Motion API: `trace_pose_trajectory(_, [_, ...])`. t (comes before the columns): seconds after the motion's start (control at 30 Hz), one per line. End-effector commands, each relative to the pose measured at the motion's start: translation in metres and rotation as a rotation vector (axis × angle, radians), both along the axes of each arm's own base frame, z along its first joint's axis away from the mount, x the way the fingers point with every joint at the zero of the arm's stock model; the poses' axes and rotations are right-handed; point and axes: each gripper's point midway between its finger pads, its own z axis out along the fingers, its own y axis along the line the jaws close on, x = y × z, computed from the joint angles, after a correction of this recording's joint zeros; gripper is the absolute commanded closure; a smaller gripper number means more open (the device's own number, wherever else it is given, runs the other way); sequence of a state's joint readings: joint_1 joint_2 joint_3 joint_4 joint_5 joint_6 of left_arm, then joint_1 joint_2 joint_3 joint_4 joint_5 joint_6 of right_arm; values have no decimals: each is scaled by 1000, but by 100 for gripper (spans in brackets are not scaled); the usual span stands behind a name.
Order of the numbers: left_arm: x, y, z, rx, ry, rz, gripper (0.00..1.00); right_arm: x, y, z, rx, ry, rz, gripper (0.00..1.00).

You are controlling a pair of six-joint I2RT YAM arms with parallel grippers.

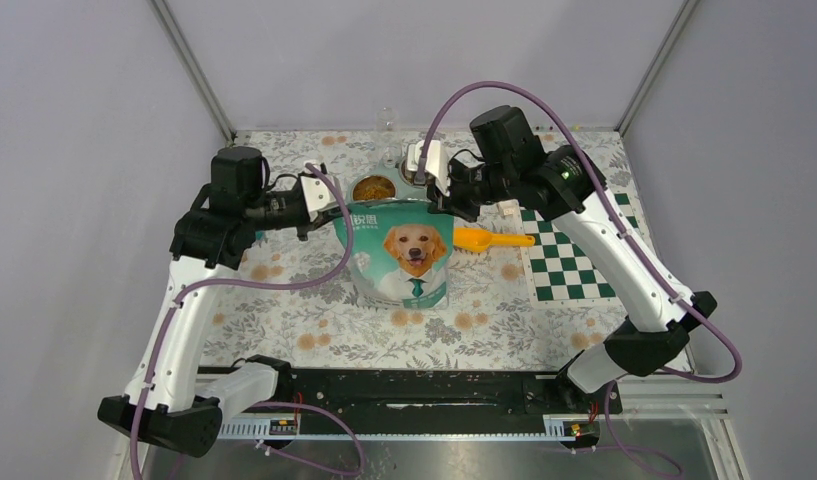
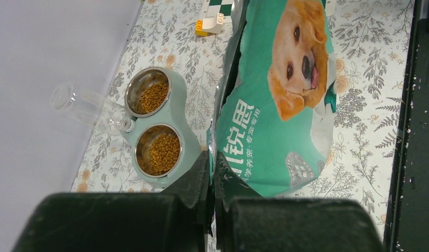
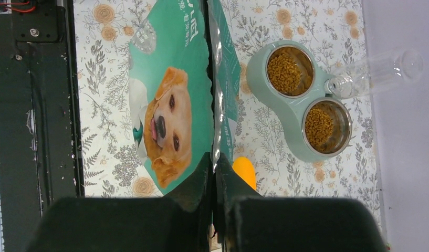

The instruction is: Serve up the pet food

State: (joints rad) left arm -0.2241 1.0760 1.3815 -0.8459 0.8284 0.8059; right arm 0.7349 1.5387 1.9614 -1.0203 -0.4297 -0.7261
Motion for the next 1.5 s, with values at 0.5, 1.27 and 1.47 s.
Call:
trace_pose_trajectory(0.5, [-7, -7, 25, -60, -119, -74, 61, -32, -15, 34, 169, -51, 12, 28])
trace_pose_trajectory(1.27, [5, -29, 19, -1, -153, -77, 53, -24, 48, 26, 105, 191, 108, 34])
trace_pose_trajectory(1.47, [3, -28, 14, 9, -157, -80, 61, -26, 52, 13, 53, 169, 149, 52])
